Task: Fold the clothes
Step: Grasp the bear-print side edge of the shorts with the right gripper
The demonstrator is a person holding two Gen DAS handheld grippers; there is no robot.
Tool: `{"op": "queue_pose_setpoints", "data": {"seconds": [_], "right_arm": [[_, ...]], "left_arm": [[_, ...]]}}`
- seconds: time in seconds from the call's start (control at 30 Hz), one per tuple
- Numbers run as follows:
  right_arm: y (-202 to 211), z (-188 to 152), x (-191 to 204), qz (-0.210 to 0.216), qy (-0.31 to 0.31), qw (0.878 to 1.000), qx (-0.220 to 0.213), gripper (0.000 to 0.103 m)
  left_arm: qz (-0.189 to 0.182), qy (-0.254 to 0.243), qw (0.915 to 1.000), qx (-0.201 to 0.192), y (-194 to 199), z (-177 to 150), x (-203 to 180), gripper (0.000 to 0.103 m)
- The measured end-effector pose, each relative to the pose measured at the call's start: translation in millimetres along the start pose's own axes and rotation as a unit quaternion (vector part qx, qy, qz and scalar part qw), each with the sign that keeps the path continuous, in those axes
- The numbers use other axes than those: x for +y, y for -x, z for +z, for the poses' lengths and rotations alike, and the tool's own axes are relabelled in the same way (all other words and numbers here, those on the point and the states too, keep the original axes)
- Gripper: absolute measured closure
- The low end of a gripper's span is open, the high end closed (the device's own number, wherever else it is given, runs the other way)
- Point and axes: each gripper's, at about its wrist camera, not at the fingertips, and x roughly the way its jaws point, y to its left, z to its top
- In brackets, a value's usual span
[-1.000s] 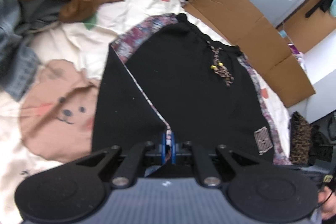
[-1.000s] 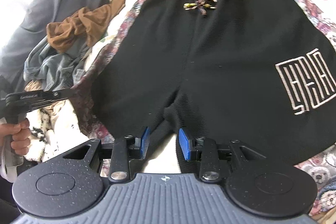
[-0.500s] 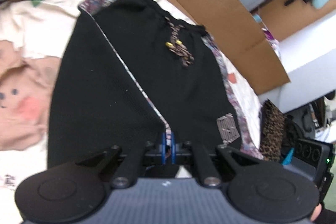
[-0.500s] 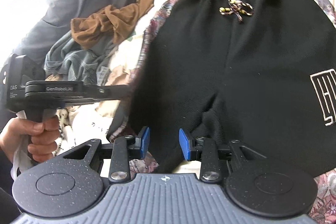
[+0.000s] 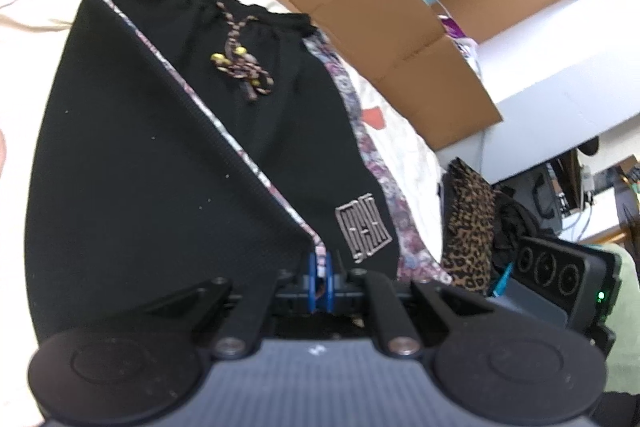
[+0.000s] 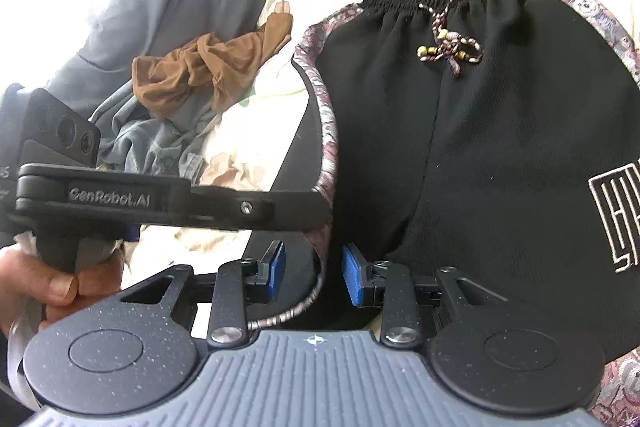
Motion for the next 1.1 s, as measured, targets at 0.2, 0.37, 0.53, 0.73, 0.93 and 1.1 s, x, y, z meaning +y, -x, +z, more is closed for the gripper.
{"op": "queue_pose_setpoints", "data": {"seconds": [0.2,0.37,0.53,0.73,0.93,1.1], "right_arm": [[2.8,0.8,-6.0,-0.021,-0.008,1.0,-0.02,0.068],[2.6,-2.8,-7.7,-0.043,-0.016,0.998,-0.041,0.099],[10.7,-2.5,-7.9,-0.065,-0.022,0.996,-0.054,0.102],[34.0,7.8,-22.4,-0.083,0.01,0.995,-0.055,0.102],[53.6,6.8,-53.6,-0.088,-0.03,0.992,-0.081,0.102],[71.7,5.1,-76.8,-0.086,-0.058,0.99,-0.098,0.102]], "left_arm": [[-0.014,0.005,0.9999,-0.002,-3.2,-1.1,-8.0,0.098],[-0.021,-0.002,0.9998,-0.003,-4.1,-2.0,-17.8,0.098],[-0.02,0.006,0.9996,-0.018,-3.7,-0.4,-28.4,0.095],[-0.005,-0.005,0.999,-0.043,6.3,0.5,-33.1,0.072],[0.045,0.023,0.998,-0.039,0.6,-0.8,-5.8,0.066],[0.066,0.029,0.9971,-0.022,-4.8,-4.4,9.4,0.061]]}}
